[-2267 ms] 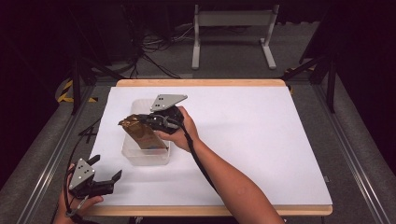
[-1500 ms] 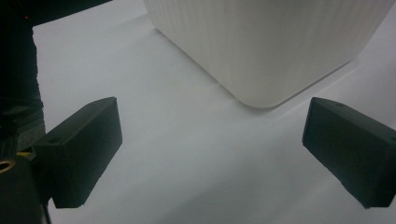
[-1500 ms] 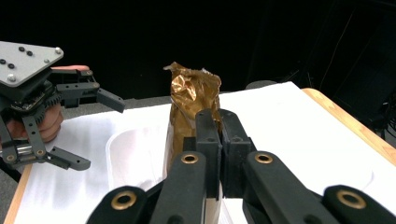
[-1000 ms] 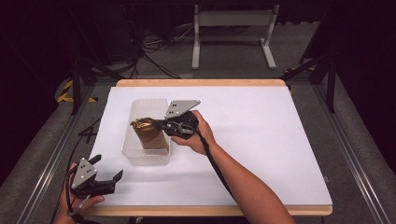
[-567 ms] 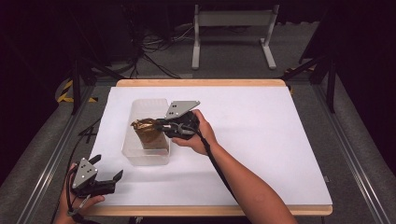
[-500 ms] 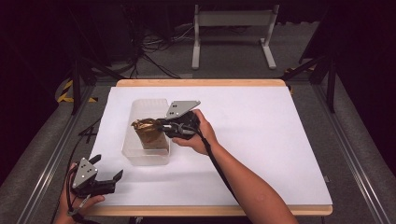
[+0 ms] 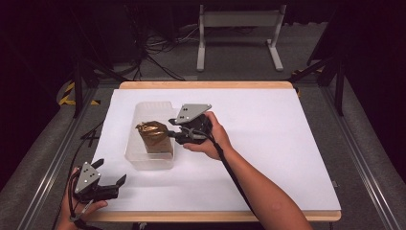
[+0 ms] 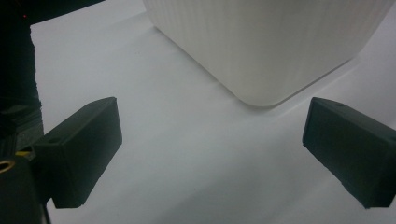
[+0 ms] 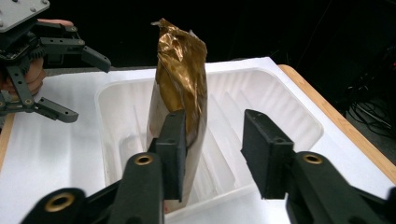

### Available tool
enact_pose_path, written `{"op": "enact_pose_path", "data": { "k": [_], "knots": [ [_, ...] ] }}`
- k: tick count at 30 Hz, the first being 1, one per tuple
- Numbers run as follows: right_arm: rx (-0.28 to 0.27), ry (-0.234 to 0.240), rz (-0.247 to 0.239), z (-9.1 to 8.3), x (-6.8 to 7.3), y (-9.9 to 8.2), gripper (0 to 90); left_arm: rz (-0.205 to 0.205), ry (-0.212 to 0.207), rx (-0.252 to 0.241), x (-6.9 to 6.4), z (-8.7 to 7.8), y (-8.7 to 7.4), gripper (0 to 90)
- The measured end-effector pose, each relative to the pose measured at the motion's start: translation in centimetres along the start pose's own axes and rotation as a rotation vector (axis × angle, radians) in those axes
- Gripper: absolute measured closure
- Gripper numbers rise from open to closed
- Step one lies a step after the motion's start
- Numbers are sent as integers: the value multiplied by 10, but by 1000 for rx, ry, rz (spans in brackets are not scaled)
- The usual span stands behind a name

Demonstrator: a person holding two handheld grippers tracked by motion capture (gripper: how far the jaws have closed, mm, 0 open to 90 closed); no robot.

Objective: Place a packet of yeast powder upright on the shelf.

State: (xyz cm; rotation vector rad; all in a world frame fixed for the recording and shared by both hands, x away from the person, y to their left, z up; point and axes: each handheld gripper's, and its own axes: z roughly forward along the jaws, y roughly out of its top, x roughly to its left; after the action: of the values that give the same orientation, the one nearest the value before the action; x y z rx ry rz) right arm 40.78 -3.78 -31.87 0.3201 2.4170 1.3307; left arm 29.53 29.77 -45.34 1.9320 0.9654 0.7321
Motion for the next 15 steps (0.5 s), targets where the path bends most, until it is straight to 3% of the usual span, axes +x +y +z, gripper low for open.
{"op": "enact_pose_path", "data": {
  "k": [3,15],
  "knots": [
    [9,-28,12,-7,-4,-1,486,-3,-1,2,0,1,-1,57],
    [67,-125,-14,-31,-11,-8,360,-3,1,0,0,1,0,57]
  ]
}}
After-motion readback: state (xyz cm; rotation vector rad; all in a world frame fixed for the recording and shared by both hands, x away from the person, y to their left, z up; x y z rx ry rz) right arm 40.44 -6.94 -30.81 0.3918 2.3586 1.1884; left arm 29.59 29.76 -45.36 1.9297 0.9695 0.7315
